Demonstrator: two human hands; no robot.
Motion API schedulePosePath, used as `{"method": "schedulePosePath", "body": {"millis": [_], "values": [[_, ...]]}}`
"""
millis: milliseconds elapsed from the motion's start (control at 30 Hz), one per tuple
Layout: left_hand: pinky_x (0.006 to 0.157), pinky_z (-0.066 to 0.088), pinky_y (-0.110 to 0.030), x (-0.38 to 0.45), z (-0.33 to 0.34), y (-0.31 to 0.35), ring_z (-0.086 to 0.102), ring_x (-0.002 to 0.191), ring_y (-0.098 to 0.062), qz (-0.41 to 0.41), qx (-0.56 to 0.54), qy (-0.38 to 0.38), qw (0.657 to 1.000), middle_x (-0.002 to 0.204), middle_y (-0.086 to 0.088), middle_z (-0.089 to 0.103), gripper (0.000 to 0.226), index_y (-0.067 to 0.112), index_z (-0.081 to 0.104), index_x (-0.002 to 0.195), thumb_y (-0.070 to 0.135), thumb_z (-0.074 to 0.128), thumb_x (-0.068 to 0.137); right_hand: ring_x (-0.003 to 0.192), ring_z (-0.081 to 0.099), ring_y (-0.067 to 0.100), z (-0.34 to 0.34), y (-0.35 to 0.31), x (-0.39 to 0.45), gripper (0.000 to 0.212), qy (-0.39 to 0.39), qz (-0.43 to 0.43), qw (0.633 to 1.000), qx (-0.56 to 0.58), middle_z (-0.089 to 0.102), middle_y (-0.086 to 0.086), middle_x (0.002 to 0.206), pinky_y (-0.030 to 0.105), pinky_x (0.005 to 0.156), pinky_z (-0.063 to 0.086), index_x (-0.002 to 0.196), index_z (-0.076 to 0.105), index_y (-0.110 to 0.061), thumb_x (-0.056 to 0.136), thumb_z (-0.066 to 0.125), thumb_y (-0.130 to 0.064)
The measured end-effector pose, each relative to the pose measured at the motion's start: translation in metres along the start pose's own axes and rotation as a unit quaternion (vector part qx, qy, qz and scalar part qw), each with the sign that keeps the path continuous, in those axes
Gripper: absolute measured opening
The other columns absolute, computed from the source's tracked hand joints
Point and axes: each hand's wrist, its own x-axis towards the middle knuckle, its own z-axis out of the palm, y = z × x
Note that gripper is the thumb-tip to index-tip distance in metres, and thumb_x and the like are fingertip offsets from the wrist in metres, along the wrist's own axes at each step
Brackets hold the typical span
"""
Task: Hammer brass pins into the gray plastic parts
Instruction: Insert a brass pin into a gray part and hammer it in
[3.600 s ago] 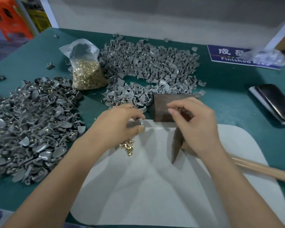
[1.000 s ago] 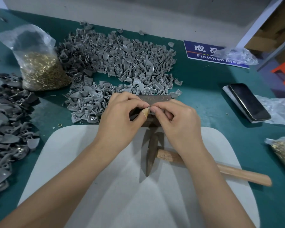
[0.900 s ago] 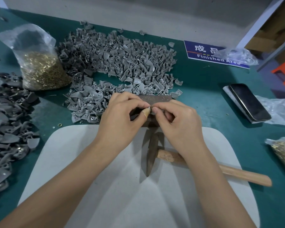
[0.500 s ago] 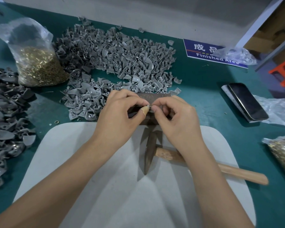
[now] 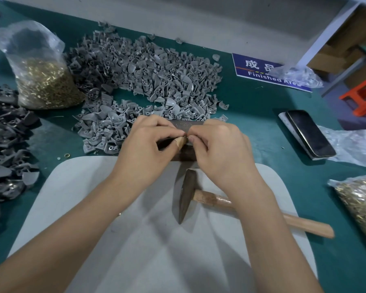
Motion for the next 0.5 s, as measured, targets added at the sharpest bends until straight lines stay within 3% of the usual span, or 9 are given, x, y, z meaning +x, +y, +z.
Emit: {"method": "schedulePosePath", "body": {"millis": [167, 267, 400, 500], "values": [[0.088, 0.035, -0.009, 0.0, 0.0, -0.001, 0.051, 0.103, -0.012, 0.002, 0.0, 0.0, 1.0, 0.098, 0.01, 0.066, 0.014, 0.024, 0.081, 0.101, 0.027, 0.076, 0.088, 0.081, 0.044, 0.021, -0.007, 0.001, 0.01, 0.017, -0.036, 0.0, 0.999, -0.006, 0.053, -0.007, 0.08, 0.031, 0.063, 0.029, 0.085, 0.068, -0.026, 0.097, 0.057, -0.027], [0.089, 0.037, -0.012, 0.0, 0.001, -0.001, 0.051, 0.103, -0.012, 0.011, 0.009, -0.003, 1.0, 0.1, 0.011, 0.066, 0.017, 0.024, 0.08, 0.102, 0.032, 0.073, 0.088, 0.08, 0.046, 0.022, -0.004, 0.003, 0.009, 0.016, -0.028, 0.0, 1.0, 0.002, 0.049, -0.007, 0.072, 0.031, 0.063, 0.032, 0.083, 0.069, -0.025, 0.095, 0.059, -0.026], [0.09, 0.045, -0.033, -0.001, 0.001, 0.0, 0.051, 0.106, -0.015, 0.019, 0.024, -0.009, 0.999, 0.102, 0.015, 0.066, 0.017, 0.03, 0.076, 0.105, 0.036, 0.07, 0.09, 0.071, 0.047, 0.017, 0.007, 0.012, 0.002, 0.014, 0.002, 0.015, 0.994, 0.11, 0.039, -0.008, 0.059, 0.036, 0.062, 0.043, 0.085, 0.075, -0.027, 0.093, 0.065, -0.02], [0.089, 0.046, -0.039, -0.002, 0.002, 0.0, 0.051, 0.107, -0.015, 0.017, 0.03, -0.003, 0.999, 0.103, 0.016, 0.065, 0.012, 0.032, 0.075, 0.103, 0.035, 0.071, 0.092, 0.063, 0.044, 0.013, 0.012, 0.019, 0.0, 0.016, 0.021, 0.02, 0.985, 0.17, 0.038, -0.007, 0.057, 0.034, 0.059, 0.04, 0.082, 0.076, -0.027, 0.092, 0.069, -0.017]]}}
